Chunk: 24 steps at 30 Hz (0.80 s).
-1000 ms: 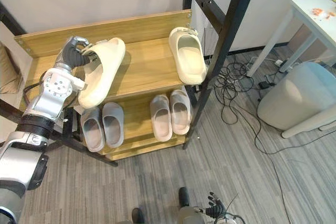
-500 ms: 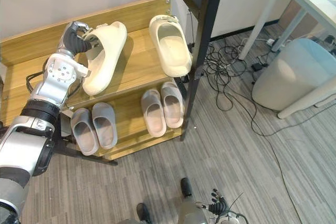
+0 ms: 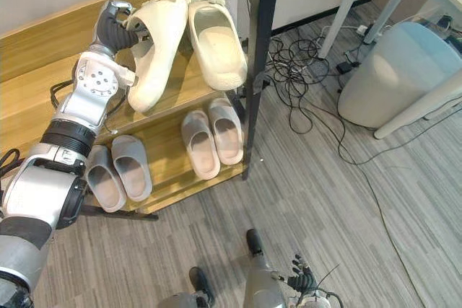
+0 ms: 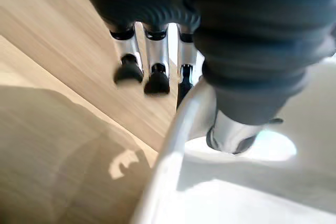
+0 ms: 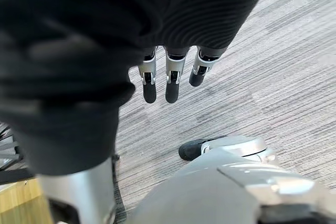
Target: Organize the slippers on the shoe rack
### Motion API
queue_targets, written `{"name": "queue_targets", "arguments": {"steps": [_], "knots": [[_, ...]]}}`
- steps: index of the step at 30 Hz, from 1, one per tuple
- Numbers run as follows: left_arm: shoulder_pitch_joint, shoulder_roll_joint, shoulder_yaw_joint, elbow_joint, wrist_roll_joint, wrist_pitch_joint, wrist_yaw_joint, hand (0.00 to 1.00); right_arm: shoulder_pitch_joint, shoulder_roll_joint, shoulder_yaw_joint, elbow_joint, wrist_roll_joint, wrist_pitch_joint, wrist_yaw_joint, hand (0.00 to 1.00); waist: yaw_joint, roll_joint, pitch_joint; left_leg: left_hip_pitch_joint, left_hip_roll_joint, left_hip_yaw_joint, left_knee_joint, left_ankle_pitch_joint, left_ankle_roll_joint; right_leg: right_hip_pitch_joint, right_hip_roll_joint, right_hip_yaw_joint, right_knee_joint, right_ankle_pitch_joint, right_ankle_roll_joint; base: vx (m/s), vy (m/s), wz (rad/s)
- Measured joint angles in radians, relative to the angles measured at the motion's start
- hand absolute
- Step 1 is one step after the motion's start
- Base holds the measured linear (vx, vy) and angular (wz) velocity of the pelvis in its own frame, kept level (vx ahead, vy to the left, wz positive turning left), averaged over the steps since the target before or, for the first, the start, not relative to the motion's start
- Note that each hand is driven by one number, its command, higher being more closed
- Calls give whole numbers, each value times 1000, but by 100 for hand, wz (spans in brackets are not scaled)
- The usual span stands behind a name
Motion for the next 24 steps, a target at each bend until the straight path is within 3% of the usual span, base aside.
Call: {"name": "queue_targets", "arguments": {"steps": [24], "knots": [[-21,-18,29,12,41,8,0,0,73,13,3,-71,12,-21,-7,0,8,-11,8,1,1,-27,32,-2,4,30,-10,-25,0,7,5,-7,-4,3]]}}
